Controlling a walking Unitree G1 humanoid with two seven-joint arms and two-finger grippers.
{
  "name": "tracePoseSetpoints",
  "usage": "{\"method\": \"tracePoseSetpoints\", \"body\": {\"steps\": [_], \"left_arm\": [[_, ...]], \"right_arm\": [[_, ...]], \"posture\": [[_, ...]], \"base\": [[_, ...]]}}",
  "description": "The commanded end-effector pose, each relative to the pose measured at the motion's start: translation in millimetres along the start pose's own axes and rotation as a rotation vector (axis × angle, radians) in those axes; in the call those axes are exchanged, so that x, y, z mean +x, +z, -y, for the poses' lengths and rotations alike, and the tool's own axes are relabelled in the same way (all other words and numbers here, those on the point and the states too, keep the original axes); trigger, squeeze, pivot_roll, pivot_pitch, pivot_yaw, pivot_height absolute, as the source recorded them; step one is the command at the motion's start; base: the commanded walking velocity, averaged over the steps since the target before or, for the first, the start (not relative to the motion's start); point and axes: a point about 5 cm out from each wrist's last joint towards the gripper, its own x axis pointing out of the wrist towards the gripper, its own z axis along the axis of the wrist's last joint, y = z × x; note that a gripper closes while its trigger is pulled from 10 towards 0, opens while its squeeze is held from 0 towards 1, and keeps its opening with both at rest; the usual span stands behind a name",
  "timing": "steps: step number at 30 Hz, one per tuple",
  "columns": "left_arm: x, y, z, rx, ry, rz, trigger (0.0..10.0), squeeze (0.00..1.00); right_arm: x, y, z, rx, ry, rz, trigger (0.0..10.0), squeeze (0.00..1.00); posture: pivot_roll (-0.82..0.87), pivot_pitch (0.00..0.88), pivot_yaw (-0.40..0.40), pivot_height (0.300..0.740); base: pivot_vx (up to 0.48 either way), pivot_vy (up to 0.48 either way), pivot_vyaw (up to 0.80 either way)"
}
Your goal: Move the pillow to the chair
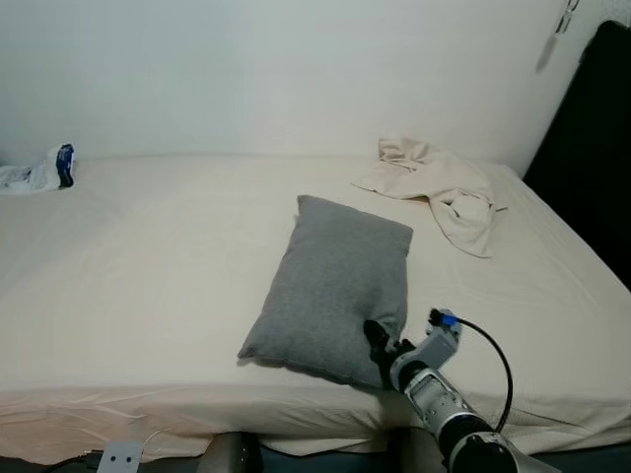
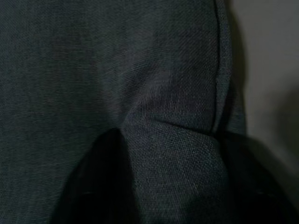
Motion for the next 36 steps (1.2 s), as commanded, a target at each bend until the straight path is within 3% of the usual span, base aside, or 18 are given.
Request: {"method": "tracePoseSetpoints", "body": {"steps": [1,7,14,20,27,28,31,32,33,34,35,36], "left_arm": [[-0.1,-1,-2.6,0.014,0.004,-0.009,10.0,0.0],[1.6,2,1.9,0.006,0.001,-0.014,10.0,0.0],[5.2,9,9.0,-0.012,-0.004,-0.011,10.0,0.0],[10.3,23,16.8,-0.049,-0.006,0.009,10.0,0.0],[18.6,51,18.3,-0.135,0.025,0.073,10.0,0.0],[21.4,62,17.3,-0.156,0.034,0.098,10.0,0.0],[22.4,66,16.9,-0.164,0.036,0.106,10.0,0.0],[23.9,73,16.5,-0.175,0.041,0.12,10.0,0.0],[24.5,76,16.4,-0.179,0.043,0.126,10.0,0.0],[24.5,76,16.4,-0.179,0.043,0.126,10.0,0.0],[24.9,78,16.4,-0.181,0.044,0.13,10.0,0.0],[25.1,79,16.5,-0.182,0.045,0.133,10.0,0.0]], "right_arm": [[3.2,-23,-13.8,0.011,0.033,-0.107,0.0,0.0],[5.1,-26,-27.6,0.011,0.161,-0.135,0.0,0.0],[6.3,-35,-47.2,-0.099,0.318,-0.204,0.0,0.0],[10.3,-29,-58.7,-0.212,0.334,-0.17,0.0,0.0],[10.7,-10,-85.6,-0.178,0.577,-0.077,0.0,0.0],[10.2,-4,-89.8,-0.187,0.624,-0.059,1.2,0.0],[10.0,-2,-90.7,-0.194,0.637,-0.055,1.8,0.0],[9.4,-1,-91.5,-0.215,0.657,-0.06,3.5,0.0],[9.3,-1,-91.8,-0.219,0.662,-0.06,7.1,0.0],[9.3,-1,-91.8,-0.219,0.662,-0.06,7.1,0.0],[9.3,0,-92.2,-0.218,0.665,-0.059,10.0,0.0],[9.1,1,-92.7,-0.218,0.673,-0.056,10.0,0.0]], "posture": [[0.25,0.066,0.019,0.505],[0.24,0.05,0.011,0.505],[0.21,0.005,-0.007,0.505],[0.18,0.0,-0.026,0.505],[0.15,0.0,-0.05,0.52],[0.14,0.0,-0.054,0.53],[0.14,0.0,-0.054,0.535],[0.13,0.0,-0.055,0.545],[0.13,0.0,-0.056,0.55],[0.13,0.0,-0.056,0.55],[0.13,0.0,-0.057,0.555],[0.13,0.0,-0.057,0.56]], "base": [[0.0,0.0,0.0],[0.0,0.0,0.0],[0.0,0.0,0.0],[0.0,0.0,0.0],[0.0,0.0,0.0],[0.0,0.0,0.0],[0.0,0.0,0.0],[0.0,0.0,0.0],[0.0,0.0,0.0],[0.0,0.0,0.0],[0.0,0.0,0.0],[0.0,0.0,0.0]]}}
